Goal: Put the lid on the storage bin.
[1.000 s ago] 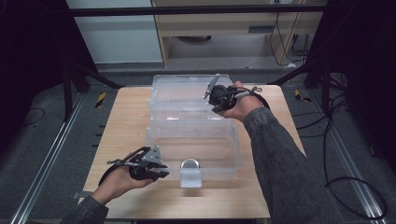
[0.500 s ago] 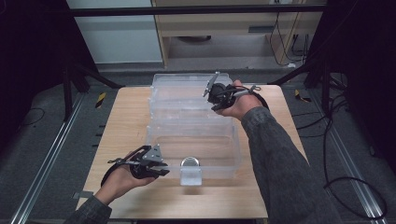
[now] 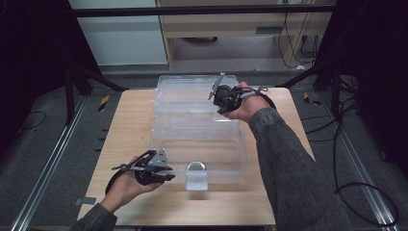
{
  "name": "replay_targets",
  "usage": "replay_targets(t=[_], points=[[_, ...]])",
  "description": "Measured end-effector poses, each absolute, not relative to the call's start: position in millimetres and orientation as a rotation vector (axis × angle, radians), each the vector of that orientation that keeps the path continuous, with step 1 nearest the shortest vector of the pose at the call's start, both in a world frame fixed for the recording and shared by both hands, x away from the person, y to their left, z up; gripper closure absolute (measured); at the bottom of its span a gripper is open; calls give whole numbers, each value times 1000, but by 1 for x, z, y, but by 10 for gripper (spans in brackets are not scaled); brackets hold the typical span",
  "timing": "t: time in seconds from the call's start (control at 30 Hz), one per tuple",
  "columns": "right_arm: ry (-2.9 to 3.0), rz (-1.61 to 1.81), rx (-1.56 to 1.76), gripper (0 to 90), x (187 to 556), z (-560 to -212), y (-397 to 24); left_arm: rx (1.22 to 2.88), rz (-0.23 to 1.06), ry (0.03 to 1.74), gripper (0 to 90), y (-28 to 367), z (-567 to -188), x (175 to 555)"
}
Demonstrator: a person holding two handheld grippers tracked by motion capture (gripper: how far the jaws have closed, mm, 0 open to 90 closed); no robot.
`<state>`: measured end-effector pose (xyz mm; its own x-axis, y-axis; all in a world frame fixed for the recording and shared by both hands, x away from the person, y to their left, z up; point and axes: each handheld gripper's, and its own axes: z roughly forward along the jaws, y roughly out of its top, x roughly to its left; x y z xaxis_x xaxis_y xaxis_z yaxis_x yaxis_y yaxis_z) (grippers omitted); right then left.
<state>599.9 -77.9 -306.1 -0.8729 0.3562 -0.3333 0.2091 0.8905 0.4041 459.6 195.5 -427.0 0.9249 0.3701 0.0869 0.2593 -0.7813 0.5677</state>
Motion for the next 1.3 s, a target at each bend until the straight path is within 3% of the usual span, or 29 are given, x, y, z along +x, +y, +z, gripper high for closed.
replay_targets(t=[1.3], points=[[2652, 565, 367, 825, 576, -298, -77, 2497, 262, 473, 705, 196, -428, 459]])
